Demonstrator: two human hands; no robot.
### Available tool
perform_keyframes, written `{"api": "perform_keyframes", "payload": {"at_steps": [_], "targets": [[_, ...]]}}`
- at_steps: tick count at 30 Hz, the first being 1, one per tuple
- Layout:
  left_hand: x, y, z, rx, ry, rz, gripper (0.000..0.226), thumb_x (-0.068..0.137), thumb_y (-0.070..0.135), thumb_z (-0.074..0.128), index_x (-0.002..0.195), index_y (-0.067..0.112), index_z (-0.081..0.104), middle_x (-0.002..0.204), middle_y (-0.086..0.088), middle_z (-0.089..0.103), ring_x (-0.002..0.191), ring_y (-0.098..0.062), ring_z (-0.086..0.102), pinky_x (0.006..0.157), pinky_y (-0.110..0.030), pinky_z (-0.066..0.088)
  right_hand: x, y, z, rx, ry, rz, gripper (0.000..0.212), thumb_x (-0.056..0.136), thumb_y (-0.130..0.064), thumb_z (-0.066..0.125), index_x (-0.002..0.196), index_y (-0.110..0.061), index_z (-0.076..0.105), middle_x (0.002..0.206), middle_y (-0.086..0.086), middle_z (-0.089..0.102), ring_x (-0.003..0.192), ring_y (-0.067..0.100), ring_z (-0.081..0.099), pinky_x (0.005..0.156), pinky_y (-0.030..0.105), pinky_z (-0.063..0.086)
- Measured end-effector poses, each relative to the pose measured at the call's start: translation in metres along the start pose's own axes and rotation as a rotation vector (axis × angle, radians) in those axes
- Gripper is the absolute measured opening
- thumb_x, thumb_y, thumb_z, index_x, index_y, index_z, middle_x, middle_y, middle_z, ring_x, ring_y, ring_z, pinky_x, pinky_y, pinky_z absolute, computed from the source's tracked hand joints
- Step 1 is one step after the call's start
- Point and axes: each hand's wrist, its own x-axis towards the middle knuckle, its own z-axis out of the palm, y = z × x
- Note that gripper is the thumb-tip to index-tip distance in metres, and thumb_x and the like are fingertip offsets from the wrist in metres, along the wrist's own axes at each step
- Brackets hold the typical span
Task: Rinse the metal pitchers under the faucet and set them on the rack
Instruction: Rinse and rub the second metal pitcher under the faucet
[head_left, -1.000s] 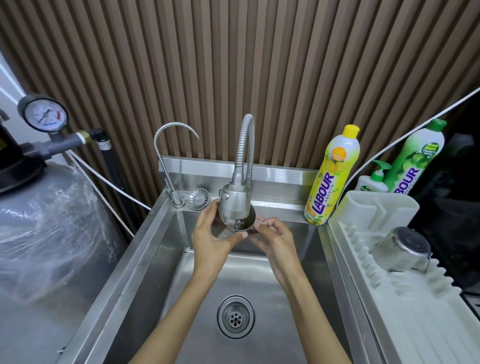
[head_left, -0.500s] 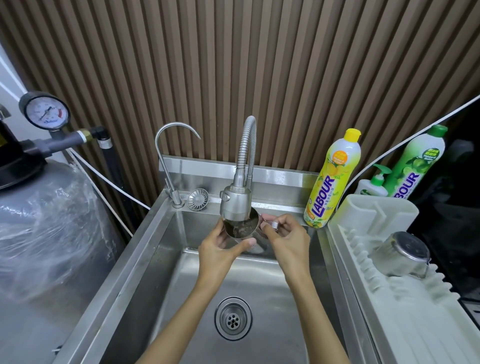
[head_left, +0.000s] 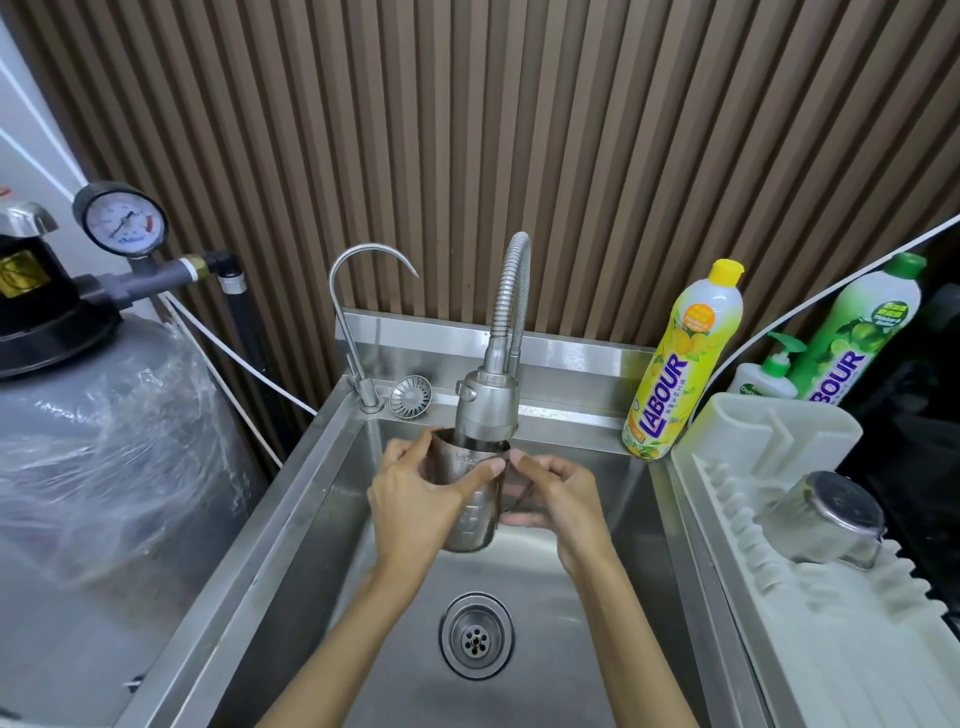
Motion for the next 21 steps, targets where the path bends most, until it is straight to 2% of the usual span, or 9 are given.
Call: {"api": "perform_keyframes", "payload": {"at_steps": [2,5,8,10,12,14,17,19,21], "targets": [[-0.003,-0.003,0.000,-0.093,-0.080,-0.068,0.068,0.044,0.076,0.066,0.092,0.028,0.071,0.082,0.004,0.063,0.076,-0.004,0.064,0.068,-0.010,0.045,-0.006,-0.011,-0.003,-0.189,0.093,-0.013,0.021,0.080,-0.020,0.072,0.072,-0.005,0.059,0.077,0.013,0.069,0.062,0.018,0.072,0.052,0.041,0.059],[-0.009,-0.004,0.006,-0.353,-0.238,-0.187,0.036,0.063,0.038,0.082,0.094,0.022,0.074,0.084,0.007,0.074,0.070,0.012,0.063,0.061,0.002,0.040,-0.015,-0.026,-0.006,-0.582,0.216,-0.134,0.029,0.076,-0.033,0.072,0.062,-0.014,0.057,0.068,0.008,0.068,0.060,0.029,0.069,0.065,0.046,0.058],[-0.012,-0.004,0.013,-0.536,-0.348,-0.225,0.037,0.067,0.019,0.080,0.103,0.018,0.071,0.093,0.006,0.075,0.089,0.000,0.067,0.069,-0.002,0.044,-0.019,-0.033,-0.008,-0.812,0.293,-0.282,0.031,0.079,-0.034,0.069,0.058,-0.022,0.049,0.067,-0.001,0.063,0.073,0.024,0.063,0.073,0.033,0.050],[-0.011,-0.002,0.019,-0.612,-0.361,-0.201,0.042,0.067,0.008,0.079,0.107,0.013,0.068,0.099,-0.001,0.074,0.095,-0.010,0.067,0.073,-0.007,0.047,-0.019,-0.033,-0.009,-0.729,0.295,-0.372,0.030,0.079,-0.023,0.069,0.059,-0.023,0.048,0.075,-0.003,0.067,0.077,0.020,0.064,0.073,0.030,0.049],[-0.008,0.002,0.023,-0.630,-0.327,-0.155,0.052,0.065,0.001,0.079,0.113,0.012,0.064,0.103,-0.001,0.073,0.098,-0.012,0.067,0.078,-0.010,0.048,-0.016,-0.030,-0.010,-0.513,0.255,-0.413,0.030,0.080,-0.010,0.069,0.060,-0.021,0.049,0.080,-0.008,0.069,0.077,0.013,0.066,0.071,0.022,0.050],[-0.002,0.005,0.023,-0.616,-0.263,-0.091,0.066,0.060,-0.002,0.081,0.121,0.007,0.058,0.114,-0.002,0.069,0.109,-0.012,0.063,0.091,-0.018,0.049,-0.010,-0.027,-0.010,-0.270,0.162,-0.384,0.028,0.081,-0.001,0.065,0.062,-0.014,0.050,0.086,-0.012,0.069,0.083,0.007,0.067,0.074,0.014,0.049],[0.009,0.008,0.015,-0.502,-0.187,0.014,0.088,0.049,0.018,0.089,0.129,0.009,0.052,0.128,-0.005,0.060,0.121,-0.015,0.055,0.106,-0.033,0.042,-0.002,-0.016,-0.010,0.050,0.015,-0.253,0.024,0.085,-0.001,0.061,0.066,-0.008,0.048,0.108,-0.001,0.070,0.097,0.008,0.067,0.086,0.029,0.052],[0.013,0.013,0.006,-0.385,-0.189,0.098,0.087,0.048,0.026,0.088,0.127,0.014,0.055,0.122,-0.001,0.063,0.116,-0.015,0.057,0.103,-0.028,0.043,0.001,-0.008,-0.008,0.197,-0.042,-0.177,0.024,0.087,0.000,0.058,0.067,-0.007,0.047,0.112,0.011,0.066,0.102,0.015,0.066,0.085,0.033,0.054],[0.015,0.016,0.000,-0.282,-0.164,0.161,0.084,0.051,0.022,0.090,0.127,0.013,0.056,0.119,0.003,0.063,0.110,-0.011,0.058,0.094,-0.006,0.039,0.002,-0.002,-0.006,0.254,-0.091,-0.129,0.022,0.088,-0.002,0.056,0.068,-0.005,0.048,0.101,0.017,0.063,0.105,0.028,0.061,0.083,0.036,0.057]]}}
